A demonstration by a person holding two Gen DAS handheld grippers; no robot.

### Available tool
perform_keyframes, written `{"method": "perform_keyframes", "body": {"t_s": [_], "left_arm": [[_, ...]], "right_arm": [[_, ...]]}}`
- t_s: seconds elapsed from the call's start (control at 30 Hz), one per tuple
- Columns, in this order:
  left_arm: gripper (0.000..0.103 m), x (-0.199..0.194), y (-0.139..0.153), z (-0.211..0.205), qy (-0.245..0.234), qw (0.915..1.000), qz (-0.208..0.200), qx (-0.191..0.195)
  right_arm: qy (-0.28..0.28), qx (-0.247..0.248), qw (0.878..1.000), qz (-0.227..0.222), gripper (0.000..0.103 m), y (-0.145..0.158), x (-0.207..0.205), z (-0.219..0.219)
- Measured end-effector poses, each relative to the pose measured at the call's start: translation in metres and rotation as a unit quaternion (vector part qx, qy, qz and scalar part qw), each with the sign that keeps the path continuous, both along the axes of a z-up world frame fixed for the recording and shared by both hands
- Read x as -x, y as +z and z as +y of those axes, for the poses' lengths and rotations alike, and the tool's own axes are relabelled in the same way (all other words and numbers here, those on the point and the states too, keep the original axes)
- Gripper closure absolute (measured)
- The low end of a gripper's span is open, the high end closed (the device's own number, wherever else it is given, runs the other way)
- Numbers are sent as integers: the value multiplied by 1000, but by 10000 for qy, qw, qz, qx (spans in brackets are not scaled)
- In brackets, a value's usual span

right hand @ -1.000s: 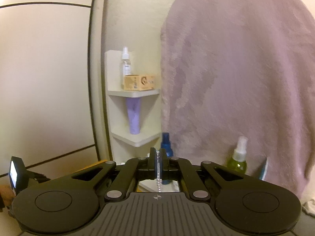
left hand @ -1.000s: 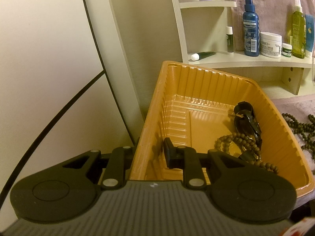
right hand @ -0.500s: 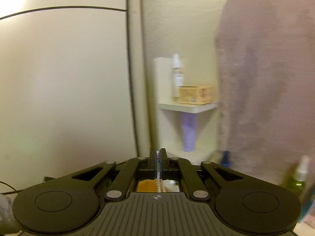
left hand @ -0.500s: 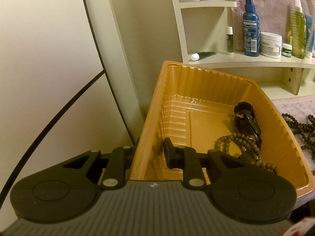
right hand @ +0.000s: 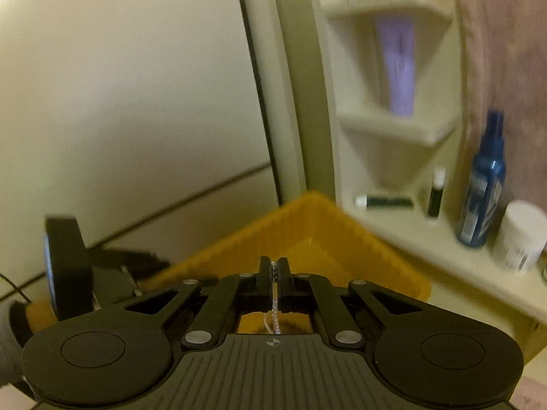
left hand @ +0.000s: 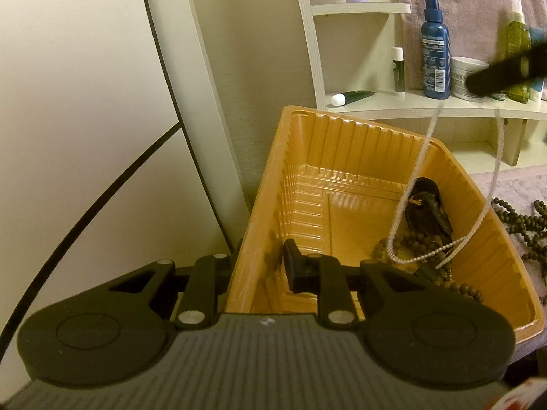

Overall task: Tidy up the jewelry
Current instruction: 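Lift the pearl strand into the tray and open the right gripper while the left holds the tray, then move the right gripper back to the last bead necklaces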

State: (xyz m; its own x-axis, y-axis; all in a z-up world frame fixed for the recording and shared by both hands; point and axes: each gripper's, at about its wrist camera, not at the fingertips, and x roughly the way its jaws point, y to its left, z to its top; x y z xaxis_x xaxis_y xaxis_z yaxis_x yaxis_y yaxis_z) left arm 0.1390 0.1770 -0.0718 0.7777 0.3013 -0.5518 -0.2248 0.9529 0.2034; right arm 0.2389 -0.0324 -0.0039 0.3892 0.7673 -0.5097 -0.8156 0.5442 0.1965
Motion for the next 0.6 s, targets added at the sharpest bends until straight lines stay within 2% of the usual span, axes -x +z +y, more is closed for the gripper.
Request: {"method": "perform_keyframes", "body": {"t_s": [0.23,0.33,0.37,0.4,0.47,0.6], "left_arm": [[83,-2,0,-1,-17,10000,-19,-13],[83,-2,-1,0,-2,10000,-6,19],[83,-2,0,0,-4,10000,-8,16],[83,-1,0,0,-7,10000,-6,3],[83,-2,0,-1,-11,10000,-8,-6],[83,-1,0,0,-7,10000,-8,7]], "right_arm": [[-37,378,9993,36,100,-21,6,10],[-45,379,9993,66,94,-23,7,12],[-53,373,9993,62,85,-23,10,11],[-71,366,9993,47,69,-22,11,11],[-123,311,9994,-18,50,-22,11,10],[-284,186,9994,-26,46,-19,13,-2]]}}
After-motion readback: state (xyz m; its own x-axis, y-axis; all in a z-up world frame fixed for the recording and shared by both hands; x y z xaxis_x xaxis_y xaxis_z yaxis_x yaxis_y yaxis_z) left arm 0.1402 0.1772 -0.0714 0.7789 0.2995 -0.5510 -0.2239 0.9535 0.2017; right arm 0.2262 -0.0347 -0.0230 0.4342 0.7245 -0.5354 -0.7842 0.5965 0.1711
